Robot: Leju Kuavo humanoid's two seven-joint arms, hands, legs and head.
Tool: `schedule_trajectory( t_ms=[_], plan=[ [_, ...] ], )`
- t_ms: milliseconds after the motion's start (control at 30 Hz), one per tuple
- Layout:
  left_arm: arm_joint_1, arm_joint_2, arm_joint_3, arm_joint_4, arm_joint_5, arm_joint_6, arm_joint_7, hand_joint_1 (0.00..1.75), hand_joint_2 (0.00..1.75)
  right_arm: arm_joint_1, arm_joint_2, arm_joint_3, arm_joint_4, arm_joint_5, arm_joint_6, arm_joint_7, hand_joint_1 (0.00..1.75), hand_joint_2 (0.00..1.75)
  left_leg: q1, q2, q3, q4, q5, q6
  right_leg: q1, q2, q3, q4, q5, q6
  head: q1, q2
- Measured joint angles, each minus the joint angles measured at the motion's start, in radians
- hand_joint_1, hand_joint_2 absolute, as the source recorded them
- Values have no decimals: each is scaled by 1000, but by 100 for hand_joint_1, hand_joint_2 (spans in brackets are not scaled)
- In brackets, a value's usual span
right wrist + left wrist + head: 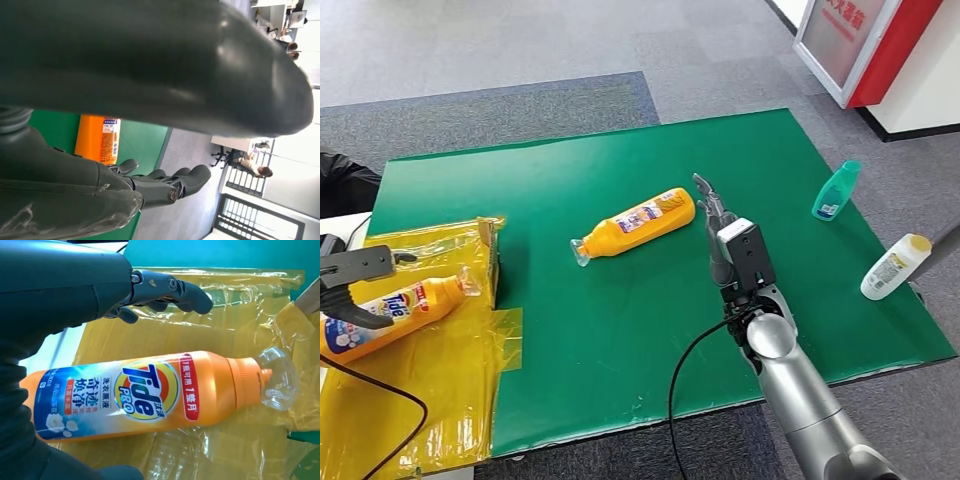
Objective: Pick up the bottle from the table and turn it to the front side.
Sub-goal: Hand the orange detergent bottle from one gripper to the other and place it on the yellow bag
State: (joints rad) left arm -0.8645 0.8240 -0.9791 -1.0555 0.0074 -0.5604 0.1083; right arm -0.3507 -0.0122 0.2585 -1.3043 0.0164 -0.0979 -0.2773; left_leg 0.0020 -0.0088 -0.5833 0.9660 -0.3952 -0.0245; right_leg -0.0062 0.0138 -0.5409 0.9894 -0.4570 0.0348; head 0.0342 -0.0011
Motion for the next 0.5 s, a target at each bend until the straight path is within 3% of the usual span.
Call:
schedule_trajectory(
  t_ms=[33,100,233,400,500],
  plan=[
    [0,1,4,0,2,1,-3,0,0,0,0,0,0,0,0,0,0,0,0,0,0,0,0,0,0,0,0,0,0,0,0,0],
    [0,7,19,-4,17,7,-13,0,0,1,0,0,-1,0,1,0,0,0,0,0,0,0,0,0,0,0,0,0,0,0,0,0],
    [9,34,93,-45,115,68,-50,0,175,4,-2,0,-4,0,-4,-6,0,0,0,0,0,0,0,0,0,0,0,0,0,0,0,0],
    [101,32,311,-122,183,228,-131,0,175,20,-10,-11,-17,-3,-29,-26,0,0,0,0,0,0,0,0,-1,0,-1,0,0,0,0,0],
    [186,12,455,-174,176,259,-161,0,175,38,-16,-22,-41,-2,-37,-33,0,0,0,1,0,0,0,0,-1,0,-1,0,0,0,0,0]
  ],
)
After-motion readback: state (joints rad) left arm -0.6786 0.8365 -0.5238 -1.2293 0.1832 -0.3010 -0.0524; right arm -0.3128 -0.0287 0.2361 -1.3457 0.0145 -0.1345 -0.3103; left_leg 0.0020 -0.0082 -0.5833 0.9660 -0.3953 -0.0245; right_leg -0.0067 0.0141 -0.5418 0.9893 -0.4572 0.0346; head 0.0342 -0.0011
